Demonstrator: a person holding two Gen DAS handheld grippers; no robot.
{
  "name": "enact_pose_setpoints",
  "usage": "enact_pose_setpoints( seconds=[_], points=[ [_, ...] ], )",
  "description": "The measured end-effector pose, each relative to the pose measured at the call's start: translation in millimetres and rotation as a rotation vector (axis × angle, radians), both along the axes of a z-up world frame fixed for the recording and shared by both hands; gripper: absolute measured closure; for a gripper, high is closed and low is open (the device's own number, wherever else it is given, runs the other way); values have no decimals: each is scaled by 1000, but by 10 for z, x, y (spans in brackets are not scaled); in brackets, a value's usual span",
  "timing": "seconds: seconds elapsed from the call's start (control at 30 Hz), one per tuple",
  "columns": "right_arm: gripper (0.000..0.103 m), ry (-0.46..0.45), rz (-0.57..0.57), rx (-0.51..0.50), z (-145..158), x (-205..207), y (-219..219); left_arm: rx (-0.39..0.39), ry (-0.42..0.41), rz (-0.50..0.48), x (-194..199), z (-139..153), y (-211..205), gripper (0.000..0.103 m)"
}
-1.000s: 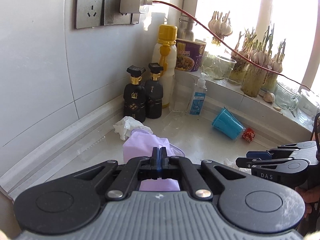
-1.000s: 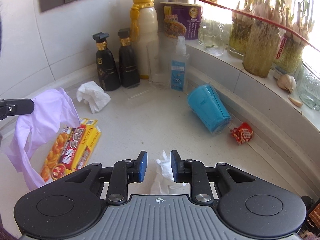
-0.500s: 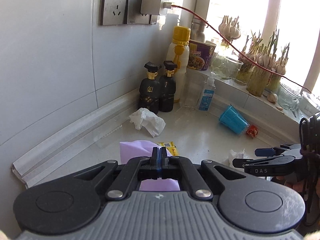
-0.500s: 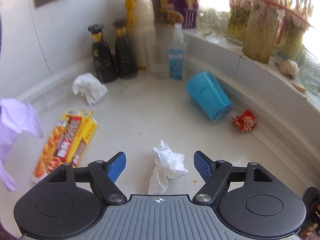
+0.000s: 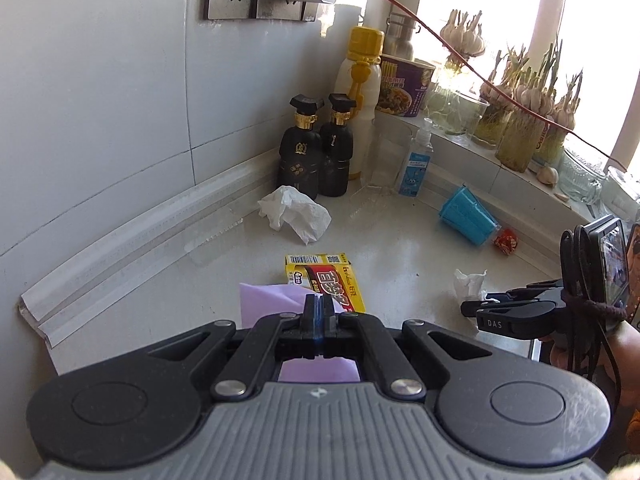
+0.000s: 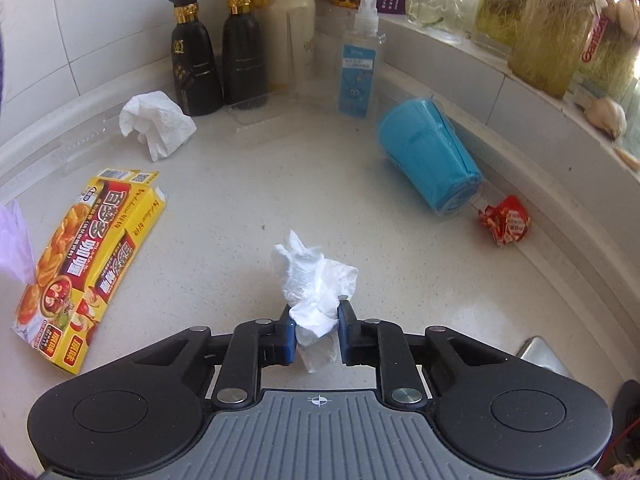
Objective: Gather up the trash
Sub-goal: 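Carry the glove and tissue off the counter down over the cream bin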
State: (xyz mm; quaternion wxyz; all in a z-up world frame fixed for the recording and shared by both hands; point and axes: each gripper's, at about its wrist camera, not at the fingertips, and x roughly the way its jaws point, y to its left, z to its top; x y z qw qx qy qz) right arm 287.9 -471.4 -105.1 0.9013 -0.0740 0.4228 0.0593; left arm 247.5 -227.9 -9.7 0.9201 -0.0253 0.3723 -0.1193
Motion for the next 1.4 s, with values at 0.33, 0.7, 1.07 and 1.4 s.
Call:
enact_pose_setpoints(
  seconds=[0.33,0.7,1.07,1.4],
  points=[
    [86,-60,29,19,321,-152,152,-11,-21,11,-96,101,92,103],
    [86,-98,72,24,562,-365,428,-23,-53,60,-297,269,359,103],
    [86,-101,162,34,647,-622,909,-38,-55,157,-579,322,819,103],
    [86,-98,295,45,749,-846,1536,-54,-26,262,-827,238,1304,103]
  ],
)
